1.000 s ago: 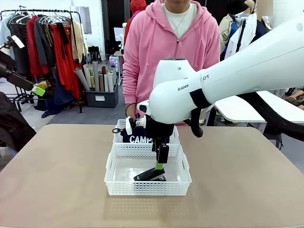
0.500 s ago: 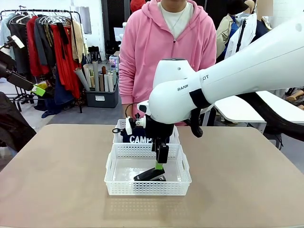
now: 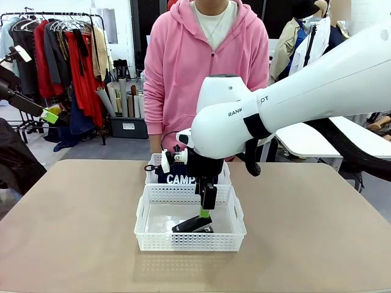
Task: Distribute items into two baskets.
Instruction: Place the picked Stapler into the Organizing basket as instructed by the person.
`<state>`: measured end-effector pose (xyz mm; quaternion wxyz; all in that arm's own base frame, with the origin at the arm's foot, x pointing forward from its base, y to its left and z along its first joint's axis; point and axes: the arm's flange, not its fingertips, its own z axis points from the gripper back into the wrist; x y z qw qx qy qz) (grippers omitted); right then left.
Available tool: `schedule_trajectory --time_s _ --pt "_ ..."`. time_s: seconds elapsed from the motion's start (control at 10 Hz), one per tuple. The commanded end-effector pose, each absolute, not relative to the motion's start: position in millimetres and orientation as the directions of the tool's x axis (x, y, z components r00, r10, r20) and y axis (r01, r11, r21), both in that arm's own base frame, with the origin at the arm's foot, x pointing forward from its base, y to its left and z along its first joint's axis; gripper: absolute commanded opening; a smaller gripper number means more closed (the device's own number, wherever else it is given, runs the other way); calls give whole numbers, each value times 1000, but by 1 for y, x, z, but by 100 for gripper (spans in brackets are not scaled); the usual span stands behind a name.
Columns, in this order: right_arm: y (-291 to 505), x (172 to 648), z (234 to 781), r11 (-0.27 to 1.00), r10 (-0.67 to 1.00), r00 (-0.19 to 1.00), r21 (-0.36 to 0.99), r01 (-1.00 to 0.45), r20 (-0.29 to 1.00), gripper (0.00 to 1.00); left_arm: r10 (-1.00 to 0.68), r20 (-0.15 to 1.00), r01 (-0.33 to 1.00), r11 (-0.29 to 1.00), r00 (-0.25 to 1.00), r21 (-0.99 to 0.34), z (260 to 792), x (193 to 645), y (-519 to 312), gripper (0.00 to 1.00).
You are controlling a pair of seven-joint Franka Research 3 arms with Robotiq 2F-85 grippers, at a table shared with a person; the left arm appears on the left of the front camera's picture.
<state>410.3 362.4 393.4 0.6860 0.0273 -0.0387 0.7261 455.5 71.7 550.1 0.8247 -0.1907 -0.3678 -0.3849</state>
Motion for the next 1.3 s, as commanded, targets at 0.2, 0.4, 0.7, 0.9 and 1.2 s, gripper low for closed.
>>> schedule_trajectory --time_s 0.2,0.4,0.7,0.9,1.2 --pt "292 421 441 145 965 135 -27 -989 225 100 -491 758 775 632 429 -29 550 455 71 100" --pt "243 436 469 249 932 231 -33 -968 278 100 -491 758 775 632 429 -29 550 455 71 100" --pt "154 453 507 404 845 385 29 -914 372 100 -491 758 775 632 429 -29 550 455 71 100" --pt "94 456 523 510 766 483 57 -859 425 100 -491 758 775 632 429 -29 550 455 71 100" --pt "13 452 546 608 625 574 131 -783 529 100 -491 758 775 632 429 -29 550 455 71 100"
